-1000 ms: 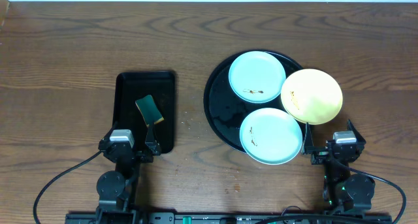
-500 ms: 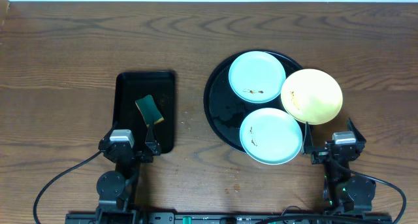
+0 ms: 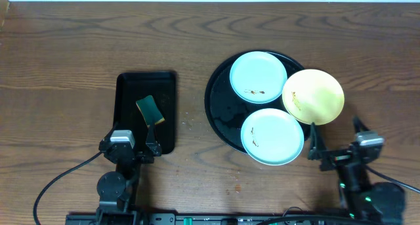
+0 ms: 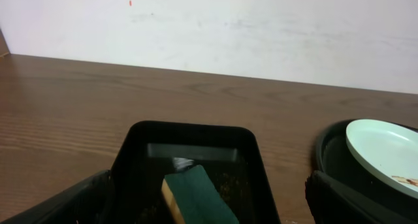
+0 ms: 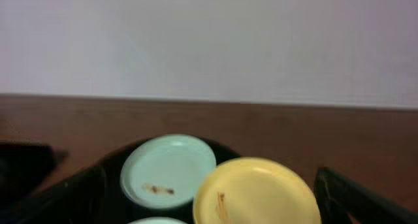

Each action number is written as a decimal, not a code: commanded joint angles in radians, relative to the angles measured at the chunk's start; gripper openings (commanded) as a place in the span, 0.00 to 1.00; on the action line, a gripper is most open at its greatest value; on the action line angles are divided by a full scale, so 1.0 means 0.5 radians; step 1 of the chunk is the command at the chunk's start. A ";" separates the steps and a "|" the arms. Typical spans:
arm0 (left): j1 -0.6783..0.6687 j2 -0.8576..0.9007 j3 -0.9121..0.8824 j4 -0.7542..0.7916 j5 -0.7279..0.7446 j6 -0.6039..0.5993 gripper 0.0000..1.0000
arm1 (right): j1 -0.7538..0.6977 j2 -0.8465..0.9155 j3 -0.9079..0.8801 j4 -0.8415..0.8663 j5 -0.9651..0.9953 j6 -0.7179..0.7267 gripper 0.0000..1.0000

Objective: Clean dirty plates on tray and stack at the side
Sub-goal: 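Move the right gripper to the edge of the lower light-blue plate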

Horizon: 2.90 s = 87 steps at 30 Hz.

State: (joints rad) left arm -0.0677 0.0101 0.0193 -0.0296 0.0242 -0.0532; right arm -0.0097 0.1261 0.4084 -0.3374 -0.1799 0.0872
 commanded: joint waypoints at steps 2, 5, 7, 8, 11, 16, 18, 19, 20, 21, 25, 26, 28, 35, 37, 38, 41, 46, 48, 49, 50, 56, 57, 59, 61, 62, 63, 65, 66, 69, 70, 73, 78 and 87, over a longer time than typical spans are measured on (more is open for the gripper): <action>-0.008 -0.012 -0.031 -0.083 -0.018 0.017 0.93 | -0.019 0.459 0.642 -0.481 -0.066 0.031 0.99; -0.008 -0.012 -0.031 -0.082 -0.018 0.017 0.93 | -0.019 0.854 1.112 -0.954 -0.131 -0.067 0.99; -0.008 -0.012 -0.031 -0.083 -0.019 0.017 0.93 | -0.019 1.129 1.415 -1.302 -0.129 -0.130 0.99; -0.008 -0.012 -0.031 -0.082 -0.019 0.017 0.93 | -0.019 1.265 1.556 -1.472 -0.129 -0.150 0.99; -0.008 -0.012 -0.031 -0.083 -0.018 0.017 0.93 | -0.019 1.630 1.903 -1.902 -0.227 -0.153 0.99; -0.008 -0.012 -0.031 -0.082 -0.018 0.017 0.93 | -0.019 1.999 2.120 -2.240 -0.535 -0.155 0.99; -0.008 -0.012 -0.031 -0.083 -0.018 0.017 0.93 | -0.019 2.091 2.101 -2.262 -0.510 -0.156 0.97; -0.008 -0.012 -0.031 -0.083 -0.019 0.017 0.93 | -0.019 2.131 2.088 -2.265 -0.485 -0.156 0.86; -0.008 -0.012 -0.031 -0.083 -0.018 0.017 0.93 | -0.019 2.168 2.073 -2.267 -0.471 -0.155 0.75; -0.008 -0.012 -0.031 -0.083 -0.018 0.017 0.93 | -0.019 2.198 2.055 -2.271 -0.472 -0.155 0.66; -0.008 -0.012 -0.031 -0.083 -0.018 0.017 0.93 | -0.019 2.246 1.936 -2.257 -0.464 -0.148 0.45; -0.008 -0.012 -0.031 -0.083 -0.019 0.017 0.93 | -0.019 2.247 1.896 -2.240 -0.422 -0.104 0.41; -0.008 -0.012 -0.031 -0.083 -0.019 0.017 0.93 | -0.019 2.246 1.807 -2.193 -0.222 0.063 0.31; -0.008 -0.012 -0.031 -0.083 -0.018 0.017 0.93 | -0.018 2.245 1.289 -1.895 0.155 0.450 0.23; -0.008 -0.012 -0.031 -0.083 -0.019 0.017 0.93 | -0.018 2.248 1.111 -1.734 0.154 0.486 0.26; -0.008 -0.012 -0.031 -0.083 -0.018 0.017 0.93 | -0.018 2.248 1.027 -1.646 0.148 0.492 0.28; -0.008 -0.012 -0.031 -0.083 -0.018 0.017 0.93 | -0.018 2.251 0.866 -1.426 -0.073 0.535 0.37; -0.008 -0.012 -0.031 -0.083 -0.019 0.017 0.93 | -0.018 2.261 0.735 -1.200 0.088 0.579 0.32; -0.008 -0.012 -0.031 -0.083 -0.019 0.017 0.93 | -0.018 2.274 0.696 -1.134 0.156 0.603 0.31; -0.008 -0.012 -0.031 -0.083 -0.019 0.017 0.93 | -0.017 2.277 0.679 -1.098 0.146 0.603 0.31; -0.008 -0.012 -0.031 -0.083 -0.018 0.017 0.93 | -0.017 2.280 0.652 -1.042 0.105 0.603 0.29; -0.008 -0.012 -0.031 -0.083 -0.018 0.017 0.93 | -0.017 2.284 0.512 -0.822 -0.017 0.603 0.28; -0.008 -0.012 -0.031 -0.083 -0.018 0.017 0.93 | -0.017 2.284 0.489 -0.796 -0.017 0.602 0.28; -0.008 -0.012 -0.031 -0.082 -0.018 0.017 0.93 | -0.017 2.285 0.445 -0.746 -0.026 0.602 0.28; -0.008 -0.012 -0.031 -0.082 -0.018 0.017 0.93 | -0.008 2.285 0.411 -0.713 -0.025 0.601 0.28; -0.008 -0.012 -0.031 -0.083 -0.018 0.017 0.93 | -0.001 2.285 0.396 -0.697 -0.024 0.600 0.28; -0.008 -0.012 -0.031 -0.083 -0.018 0.017 0.93 | 0.007 2.285 0.387 -0.686 -0.024 0.600 0.28; -0.008 -0.012 -0.031 -0.082 -0.019 0.017 0.93 | 0.031 2.285 0.369 -0.658 -0.024 0.599 0.26; -0.008 -0.012 -0.031 -0.083 -0.018 0.017 0.93 | 0.047 2.285 0.367 -0.650 -0.025 0.601 0.24; -0.008 -0.012 -0.031 -0.083 -0.018 0.017 0.93 | 0.108 2.286 0.367 -0.623 -0.026 0.603 0.18; -0.008 -0.012 -0.031 -0.083 -0.018 0.017 0.93 | 0.132 2.286 0.367 -0.613 -0.025 0.604 0.17; -0.008 -0.012 -0.031 -0.083 -0.018 0.017 0.93 | 0.198 2.286 0.367 -0.601 -0.024 0.657 0.14; -0.008 -0.012 -0.031 -0.083 -0.019 0.017 0.93 | 0.228 2.286 0.366 -0.604 -0.001 0.838 0.04; -0.008 -0.012 -0.031 -0.083 -0.018 0.017 0.93 | 0.232 2.286 0.366 -0.572 -0.003 1.153 0.01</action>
State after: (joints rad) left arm -0.0677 0.0101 0.0227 -0.0349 0.0242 -0.0513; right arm 0.0875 1.2633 0.5953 -0.6312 -0.1860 0.5938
